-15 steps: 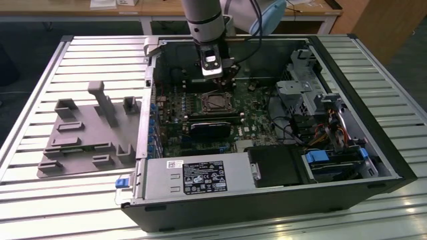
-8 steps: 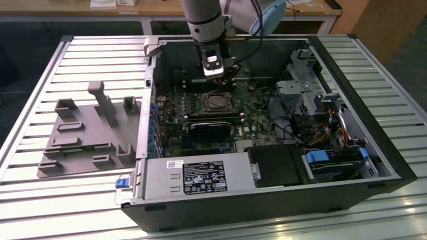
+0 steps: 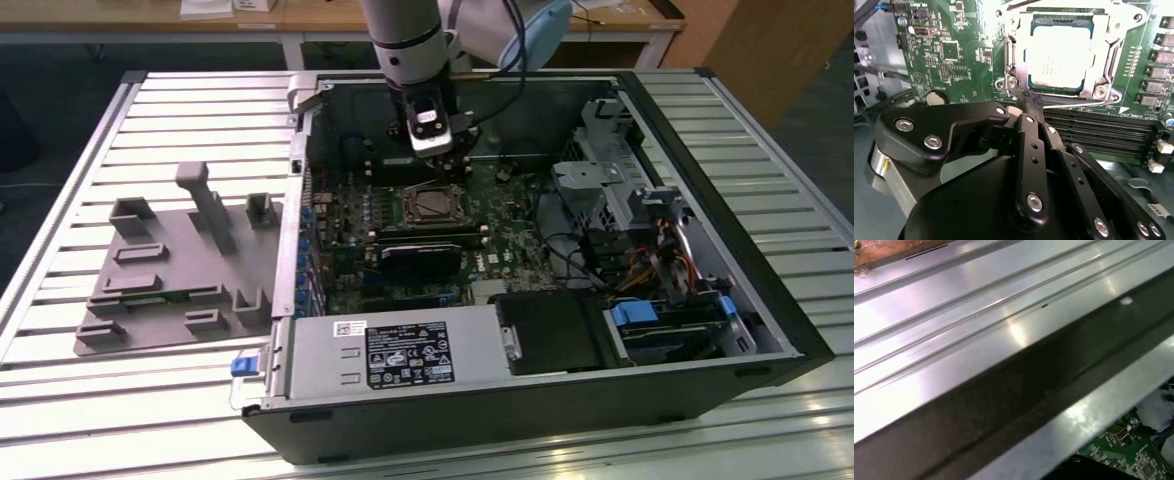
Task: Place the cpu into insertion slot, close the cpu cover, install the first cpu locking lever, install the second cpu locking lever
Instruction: 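Install the first cpu locking lever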
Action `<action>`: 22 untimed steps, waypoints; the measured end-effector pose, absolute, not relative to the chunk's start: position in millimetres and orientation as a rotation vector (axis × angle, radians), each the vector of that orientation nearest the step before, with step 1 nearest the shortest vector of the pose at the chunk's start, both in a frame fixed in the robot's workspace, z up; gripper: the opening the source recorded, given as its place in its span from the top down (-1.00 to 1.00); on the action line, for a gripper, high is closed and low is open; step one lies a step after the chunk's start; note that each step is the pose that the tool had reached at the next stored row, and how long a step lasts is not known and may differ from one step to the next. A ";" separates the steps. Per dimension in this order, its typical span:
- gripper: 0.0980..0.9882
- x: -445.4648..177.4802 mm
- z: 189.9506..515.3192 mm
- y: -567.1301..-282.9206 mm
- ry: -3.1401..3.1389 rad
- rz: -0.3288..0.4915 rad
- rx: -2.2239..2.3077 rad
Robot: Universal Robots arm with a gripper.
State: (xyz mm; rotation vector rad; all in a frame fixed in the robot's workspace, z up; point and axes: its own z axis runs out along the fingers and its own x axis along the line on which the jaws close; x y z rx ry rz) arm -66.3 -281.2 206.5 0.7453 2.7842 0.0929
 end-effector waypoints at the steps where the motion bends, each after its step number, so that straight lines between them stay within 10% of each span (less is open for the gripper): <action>1: 0.99 -66.2 206.4 -281.2 2.789 0.095 0.729; 22: 0.99 -70.7 204.3 -279.7 2.823 0.096 0.586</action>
